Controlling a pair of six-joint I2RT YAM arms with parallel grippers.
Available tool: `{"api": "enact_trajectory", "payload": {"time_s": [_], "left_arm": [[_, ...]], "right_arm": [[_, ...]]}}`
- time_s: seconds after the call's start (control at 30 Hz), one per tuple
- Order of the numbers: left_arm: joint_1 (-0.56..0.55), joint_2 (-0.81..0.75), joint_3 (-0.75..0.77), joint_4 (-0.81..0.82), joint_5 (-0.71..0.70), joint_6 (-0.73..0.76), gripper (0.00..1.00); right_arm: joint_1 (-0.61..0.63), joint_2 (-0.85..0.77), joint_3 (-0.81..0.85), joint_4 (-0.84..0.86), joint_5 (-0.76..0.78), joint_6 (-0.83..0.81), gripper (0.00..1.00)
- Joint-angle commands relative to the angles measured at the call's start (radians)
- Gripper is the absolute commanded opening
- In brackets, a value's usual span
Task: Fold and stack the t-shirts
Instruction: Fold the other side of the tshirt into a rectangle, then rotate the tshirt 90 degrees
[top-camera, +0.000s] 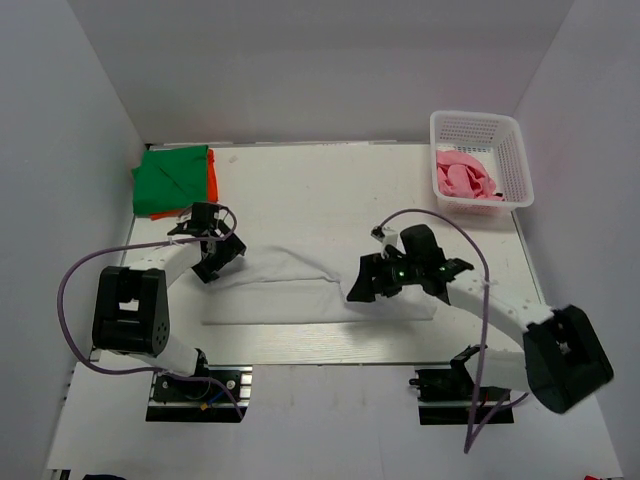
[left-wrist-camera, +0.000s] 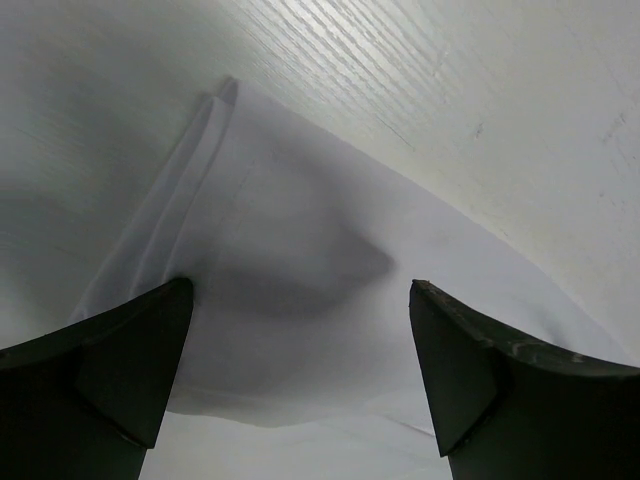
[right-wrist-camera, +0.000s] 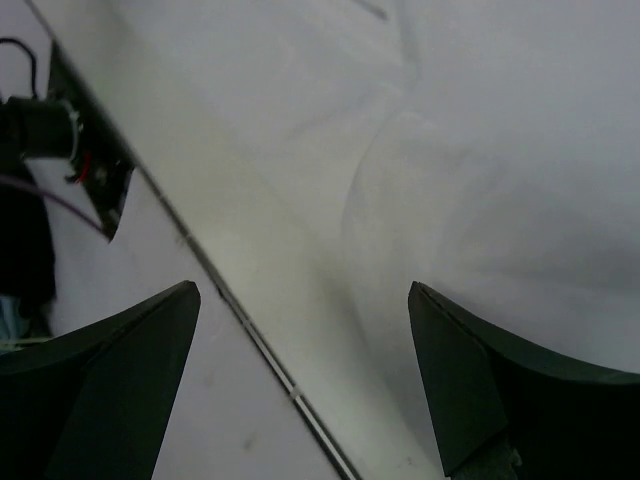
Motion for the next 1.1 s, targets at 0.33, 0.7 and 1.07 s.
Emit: {"api": "enact_trajectory", "payload": {"time_s": [0.33, 0.7, 1.07], "left_arm": [[0.001, -0.066, 0.110, -0.111, -0.116, 0.010, 1.00], [-0.029, -0.143, 0.045, 0.017, 0.124, 0.097, 1.00], [-0.123, -0.060, -0.117, -0.151, -0.061, 0.012, 1.00]], "right_arm": [[0.006, -0.138, 0.024, -0.161, 0.357, 0.030, 0.90], [-0.051, 0.170, 0.107, -0.152, 0.496, 0.151, 0.90], [-0.175, 0.476, 0.340, -0.218, 0.646, 0.096, 0.90]]}}
